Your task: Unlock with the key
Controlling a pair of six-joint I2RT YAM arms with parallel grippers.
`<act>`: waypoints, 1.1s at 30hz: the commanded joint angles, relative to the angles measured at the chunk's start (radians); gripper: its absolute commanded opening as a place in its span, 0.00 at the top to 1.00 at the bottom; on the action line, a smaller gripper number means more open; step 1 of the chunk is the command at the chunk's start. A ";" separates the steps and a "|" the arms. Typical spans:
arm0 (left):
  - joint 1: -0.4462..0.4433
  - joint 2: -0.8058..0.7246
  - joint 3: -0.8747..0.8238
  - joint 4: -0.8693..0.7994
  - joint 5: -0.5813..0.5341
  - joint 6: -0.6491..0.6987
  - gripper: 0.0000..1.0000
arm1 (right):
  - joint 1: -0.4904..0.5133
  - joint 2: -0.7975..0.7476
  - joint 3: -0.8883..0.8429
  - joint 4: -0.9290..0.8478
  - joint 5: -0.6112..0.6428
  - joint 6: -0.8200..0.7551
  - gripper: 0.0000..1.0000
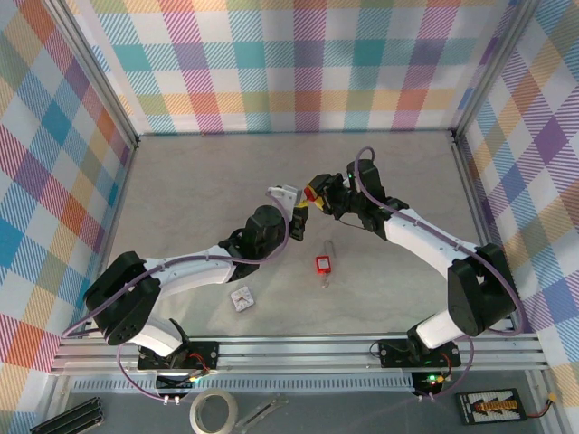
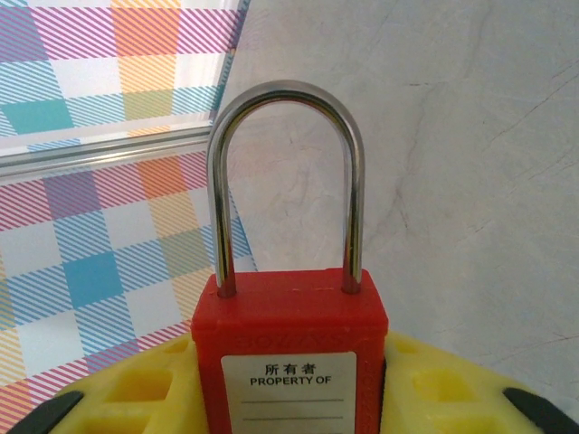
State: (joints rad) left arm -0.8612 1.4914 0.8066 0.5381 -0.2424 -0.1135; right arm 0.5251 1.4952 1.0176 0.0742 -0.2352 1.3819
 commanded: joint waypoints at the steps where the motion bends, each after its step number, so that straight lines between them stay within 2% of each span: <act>1: -0.039 0.012 0.042 0.122 0.080 0.113 1.00 | 0.115 -0.007 0.035 0.021 -0.278 0.028 0.92; 3: -0.038 0.013 0.052 0.099 0.070 0.124 1.00 | 0.116 -0.007 0.035 0.024 -0.282 0.015 0.93; 5: -0.020 0.012 0.057 0.092 0.113 0.076 1.00 | 0.124 -0.013 0.049 -0.006 -0.269 -0.021 0.94; 8: 0.085 0.027 0.091 0.077 0.325 -0.206 1.00 | 0.137 -0.028 0.052 -0.027 -0.241 -0.058 0.95; 11: 0.129 0.047 0.052 0.254 0.432 -0.388 1.00 | 0.141 -0.045 0.048 -0.043 -0.221 -0.080 0.95; 14: 0.125 0.061 0.042 0.337 0.476 -0.418 1.00 | 0.143 -0.055 0.050 -0.056 -0.213 -0.078 0.95; 21: 0.071 0.084 0.025 0.412 0.389 -0.357 1.00 | 0.166 -0.055 0.050 -0.074 -0.179 -0.045 0.95; 25: -0.023 0.081 0.077 0.300 0.267 -0.223 1.00 | 0.177 -0.049 0.028 -0.023 -0.170 0.006 0.95; 29: -0.081 0.097 0.085 0.298 0.152 -0.142 1.00 | 0.186 -0.046 0.011 0.024 -0.164 0.055 0.96; 33: -0.091 0.144 0.091 0.341 0.158 -0.147 1.00 | 0.197 -0.041 0.018 0.042 -0.177 0.068 0.96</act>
State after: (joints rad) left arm -0.8738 1.5833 0.8120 0.7109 -0.2348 -0.3042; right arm 0.5644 1.4689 1.0321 0.0185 -0.0875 1.3766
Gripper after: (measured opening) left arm 0.050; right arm 0.388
